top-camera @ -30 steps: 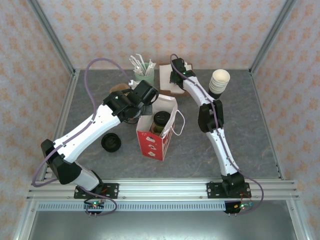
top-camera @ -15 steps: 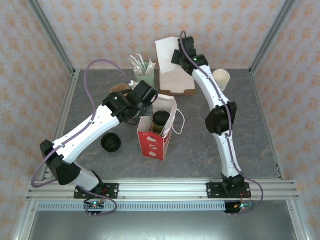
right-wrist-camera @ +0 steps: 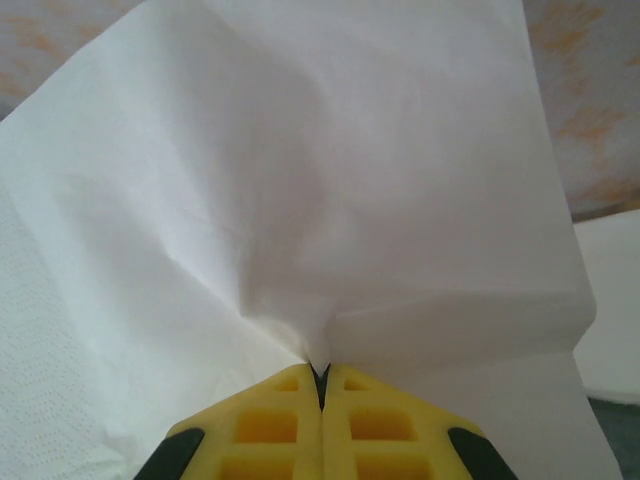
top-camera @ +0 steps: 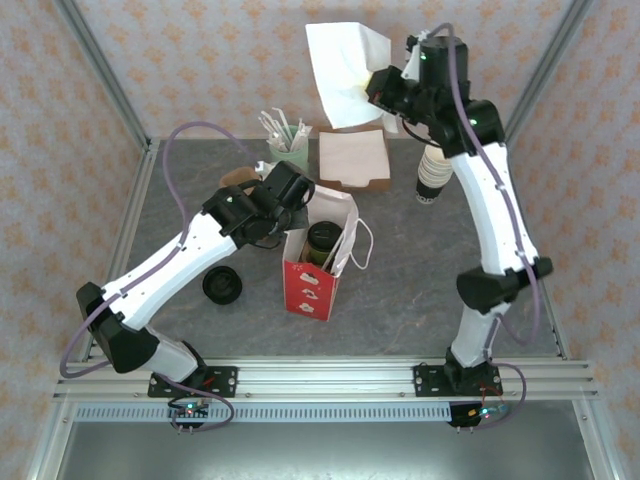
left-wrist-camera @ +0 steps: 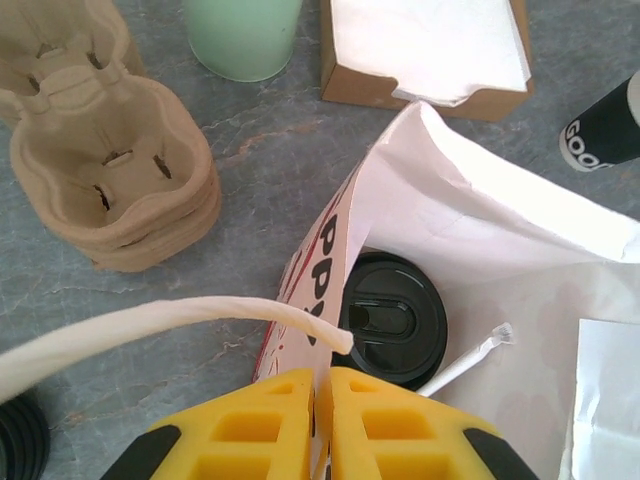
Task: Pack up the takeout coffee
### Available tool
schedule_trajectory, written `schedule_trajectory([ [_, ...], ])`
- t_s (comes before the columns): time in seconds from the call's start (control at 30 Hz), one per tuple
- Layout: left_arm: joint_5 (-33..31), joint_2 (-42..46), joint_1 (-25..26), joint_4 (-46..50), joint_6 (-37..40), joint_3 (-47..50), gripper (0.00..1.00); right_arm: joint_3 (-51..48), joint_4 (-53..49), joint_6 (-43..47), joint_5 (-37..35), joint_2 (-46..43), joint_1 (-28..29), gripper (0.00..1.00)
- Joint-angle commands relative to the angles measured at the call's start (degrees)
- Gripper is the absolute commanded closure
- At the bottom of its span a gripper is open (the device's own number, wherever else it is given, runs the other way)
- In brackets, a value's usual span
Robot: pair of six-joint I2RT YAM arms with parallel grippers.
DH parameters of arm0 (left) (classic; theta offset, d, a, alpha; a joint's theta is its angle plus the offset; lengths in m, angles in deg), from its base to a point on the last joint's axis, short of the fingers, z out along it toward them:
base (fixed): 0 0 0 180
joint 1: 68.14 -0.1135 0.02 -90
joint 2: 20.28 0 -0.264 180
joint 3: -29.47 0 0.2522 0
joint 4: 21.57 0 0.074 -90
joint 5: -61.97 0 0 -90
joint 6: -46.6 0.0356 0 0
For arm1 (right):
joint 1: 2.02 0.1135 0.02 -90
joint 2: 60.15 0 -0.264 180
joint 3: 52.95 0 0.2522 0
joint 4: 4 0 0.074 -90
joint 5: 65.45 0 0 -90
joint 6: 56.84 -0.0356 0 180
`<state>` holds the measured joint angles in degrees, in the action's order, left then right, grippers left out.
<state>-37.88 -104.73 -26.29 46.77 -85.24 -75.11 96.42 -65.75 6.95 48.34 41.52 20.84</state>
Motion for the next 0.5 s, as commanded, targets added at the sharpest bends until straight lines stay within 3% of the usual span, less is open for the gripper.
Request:
schedule_trajectory([
  [0.0, -1.49, 1.98, -0.56, -2.66, -1.75, 0.95, 0.87, -10.47, 4.46, -10.53, 12.68, -7.19, 1.36, 1.00],
  [0.13, -1.26, 2.44, -0.55, -3.65, -1.57, 1.35, 0.87, -27.71, 17.66, -24.31, 19.03, -16.60, 2.12, 1.00],
  [0.23, -1.62, 2.69, -0.54, -3.97, -1.40, 1.77, 0.87, -37.81, 24.44, -31.05, 18.93, -21.33, 4.51, 1.00],
  [0.47, -2.49, 3.64, -0.71, -4.23, -2.26, 3.58, 0.88, -47.31, 31.25, -37.99, 16.80, -25.38, 12.06, 1.00],
])
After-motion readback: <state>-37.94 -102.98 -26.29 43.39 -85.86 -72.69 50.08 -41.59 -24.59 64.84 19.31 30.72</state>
